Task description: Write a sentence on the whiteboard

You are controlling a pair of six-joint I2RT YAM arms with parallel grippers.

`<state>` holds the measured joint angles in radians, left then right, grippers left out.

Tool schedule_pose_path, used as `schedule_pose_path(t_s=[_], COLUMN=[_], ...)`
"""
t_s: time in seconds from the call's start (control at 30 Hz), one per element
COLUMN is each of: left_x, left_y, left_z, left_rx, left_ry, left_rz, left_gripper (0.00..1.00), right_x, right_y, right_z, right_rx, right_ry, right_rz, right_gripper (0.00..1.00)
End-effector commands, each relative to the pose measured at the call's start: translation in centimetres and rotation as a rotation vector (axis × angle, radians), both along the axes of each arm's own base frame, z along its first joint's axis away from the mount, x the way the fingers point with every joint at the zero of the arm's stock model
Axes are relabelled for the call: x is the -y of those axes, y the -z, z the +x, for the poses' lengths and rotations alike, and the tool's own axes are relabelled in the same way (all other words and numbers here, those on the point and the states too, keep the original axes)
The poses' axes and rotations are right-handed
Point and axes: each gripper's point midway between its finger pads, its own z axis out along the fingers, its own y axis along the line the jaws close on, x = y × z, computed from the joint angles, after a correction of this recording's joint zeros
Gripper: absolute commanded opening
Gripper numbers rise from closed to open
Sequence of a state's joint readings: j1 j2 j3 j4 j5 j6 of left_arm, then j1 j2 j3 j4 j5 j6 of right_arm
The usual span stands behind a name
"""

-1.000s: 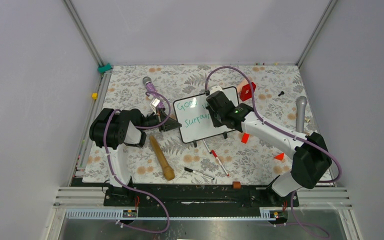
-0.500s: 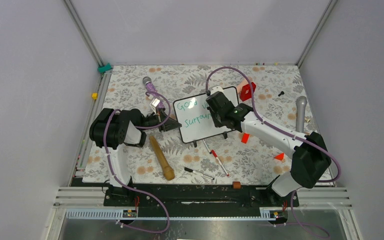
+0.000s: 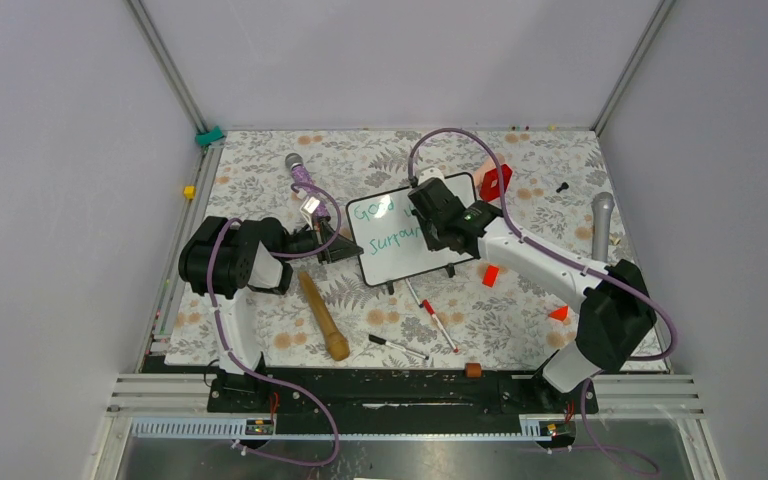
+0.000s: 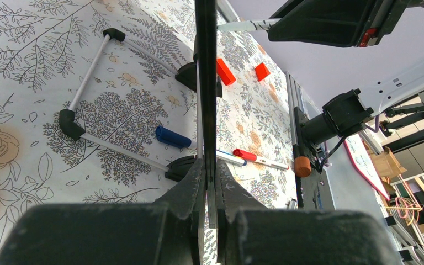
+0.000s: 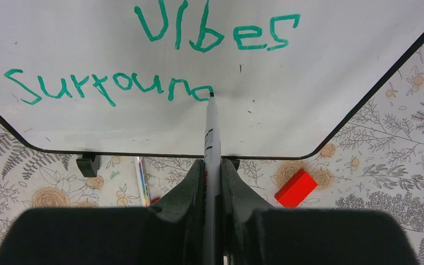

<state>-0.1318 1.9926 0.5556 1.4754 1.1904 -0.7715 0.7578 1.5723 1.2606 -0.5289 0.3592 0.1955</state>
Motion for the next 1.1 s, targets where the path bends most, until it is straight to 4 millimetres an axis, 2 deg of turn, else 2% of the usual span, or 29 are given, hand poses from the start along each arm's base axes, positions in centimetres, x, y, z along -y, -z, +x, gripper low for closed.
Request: schedule_pose_path(t_s=[0.0,0.27,0.47,1.07], left_x=[0.1,0.2,0.1,0.1], left_y=[0.7,0.7,0.7,0.6], left_z=[0.2,0.2,0.2,0.2], left_rx=[0.033,0.034,0.034,0.036], left_ry=[0.007,0.007,0.006,0.007], left_rz=[0.013,0.013,0.013,0.013], left_gripper=[0.02,0.02,0.02,0.02], right_x=[-0.5,-0.6,-0.6,0.1], right_y=[-2.4,-3.1,-3.2,-0.8], right_z=[2.3,3.2,3.1,0.9], right_rx=[0.089,0.106,0.104,0.031], right_ry=[0.034,0.044,0.040,0.028], right_rz=[0.016,0.024,0.031,0.039], right_gripper=[0.00,0.00,0.00,0.00])
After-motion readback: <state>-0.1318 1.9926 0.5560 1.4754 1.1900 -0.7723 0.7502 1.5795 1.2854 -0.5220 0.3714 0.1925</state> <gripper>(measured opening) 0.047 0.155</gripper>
